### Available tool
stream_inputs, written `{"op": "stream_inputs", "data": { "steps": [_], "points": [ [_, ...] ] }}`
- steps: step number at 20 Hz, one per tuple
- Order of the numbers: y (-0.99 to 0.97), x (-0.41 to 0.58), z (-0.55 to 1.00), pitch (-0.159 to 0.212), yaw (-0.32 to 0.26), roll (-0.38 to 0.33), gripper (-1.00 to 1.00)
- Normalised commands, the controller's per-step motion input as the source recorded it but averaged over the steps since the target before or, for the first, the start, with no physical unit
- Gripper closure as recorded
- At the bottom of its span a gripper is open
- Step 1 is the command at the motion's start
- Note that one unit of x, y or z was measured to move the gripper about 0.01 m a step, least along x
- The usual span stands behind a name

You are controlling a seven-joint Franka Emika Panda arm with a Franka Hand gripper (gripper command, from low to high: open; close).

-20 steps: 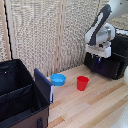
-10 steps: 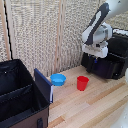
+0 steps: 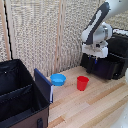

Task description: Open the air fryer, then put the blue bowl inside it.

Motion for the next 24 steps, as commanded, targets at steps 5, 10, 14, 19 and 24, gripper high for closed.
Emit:
{"op": "stream_inputs", "data": {
  "steps": [5,10,14,19,24],
  "points": [
    [0.83,-0.301,0.0,-0.072,0.0,-0.09,1.0],
    [0.88,-0.119,-0.01,-0.008,0.0,-0.11,1.0],
    [0.78,0.0,-0.16,0.016,0.001,-0.15,1.0],
    [0.18,0.008,-0.35,0.026,-0.005,-0.168,1.0],
    [0.0,0.029,-0.12,0.034,-0.043,-0.031,1.0]
  ]
}}
